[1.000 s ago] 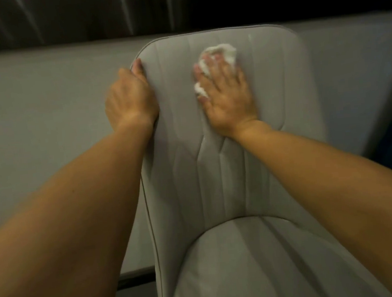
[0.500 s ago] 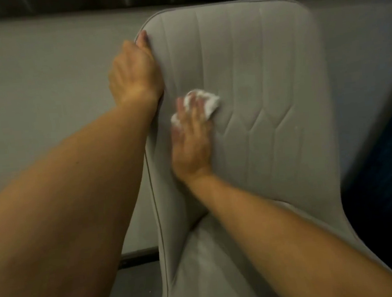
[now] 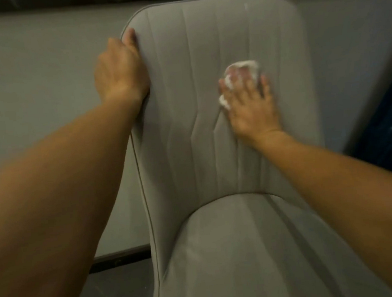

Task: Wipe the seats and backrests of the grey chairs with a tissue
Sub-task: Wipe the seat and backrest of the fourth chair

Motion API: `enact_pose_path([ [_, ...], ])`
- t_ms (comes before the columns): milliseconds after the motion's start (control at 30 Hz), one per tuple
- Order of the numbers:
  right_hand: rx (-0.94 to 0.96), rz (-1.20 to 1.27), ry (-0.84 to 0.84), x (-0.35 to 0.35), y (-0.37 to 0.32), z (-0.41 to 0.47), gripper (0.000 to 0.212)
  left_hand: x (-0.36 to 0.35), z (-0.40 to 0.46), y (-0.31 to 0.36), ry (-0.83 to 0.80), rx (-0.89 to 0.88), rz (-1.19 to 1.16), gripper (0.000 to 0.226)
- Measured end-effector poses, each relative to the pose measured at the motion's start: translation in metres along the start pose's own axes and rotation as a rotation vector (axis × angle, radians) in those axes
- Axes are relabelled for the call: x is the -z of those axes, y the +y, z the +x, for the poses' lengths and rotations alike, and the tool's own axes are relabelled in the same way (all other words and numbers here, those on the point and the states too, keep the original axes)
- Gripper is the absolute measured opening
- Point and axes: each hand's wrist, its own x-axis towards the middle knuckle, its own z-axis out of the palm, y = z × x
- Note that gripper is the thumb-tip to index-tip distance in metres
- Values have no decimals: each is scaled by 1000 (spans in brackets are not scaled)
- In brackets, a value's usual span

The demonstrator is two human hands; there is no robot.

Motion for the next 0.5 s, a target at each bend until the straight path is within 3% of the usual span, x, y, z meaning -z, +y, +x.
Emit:
enact_pose_path([
  [133, -215, -84, -45, 20, 62, -2, 59, -1, 0, -1, 4, -6, 6, 63],
  [367, -492, 73, 11, 8, 8, 5, 63, 7, -9, 0, -8, -20, 28, 64],
  [500, -468, 86, 42, 2, 11, 4, 62, 7, -39, -17, -74, 27, -14, 63],
])
